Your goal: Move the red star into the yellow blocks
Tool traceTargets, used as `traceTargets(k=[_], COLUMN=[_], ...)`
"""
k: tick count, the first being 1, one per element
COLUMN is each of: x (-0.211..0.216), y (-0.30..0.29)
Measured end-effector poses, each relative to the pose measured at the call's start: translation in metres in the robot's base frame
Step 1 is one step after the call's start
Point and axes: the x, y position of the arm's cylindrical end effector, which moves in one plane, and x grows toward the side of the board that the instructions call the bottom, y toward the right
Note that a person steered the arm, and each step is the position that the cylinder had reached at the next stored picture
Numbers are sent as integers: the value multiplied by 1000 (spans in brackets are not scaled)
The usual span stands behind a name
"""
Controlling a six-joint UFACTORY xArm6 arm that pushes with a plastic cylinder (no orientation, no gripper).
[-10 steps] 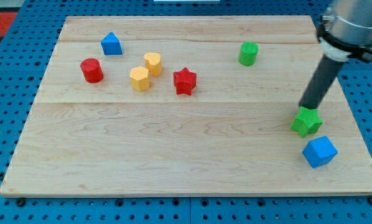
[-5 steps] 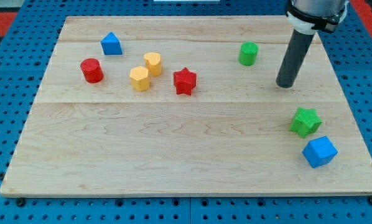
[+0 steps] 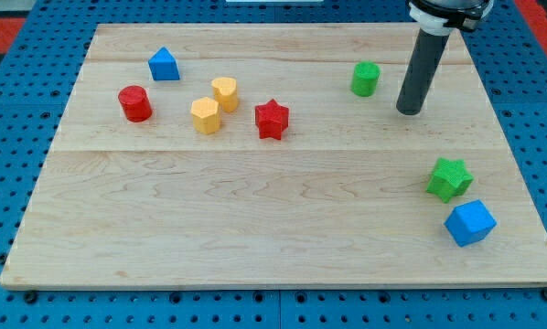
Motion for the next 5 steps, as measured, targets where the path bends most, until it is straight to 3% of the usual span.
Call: traceTargets(k=[3, 5], x=[-8, 34], y=[-144, -155])
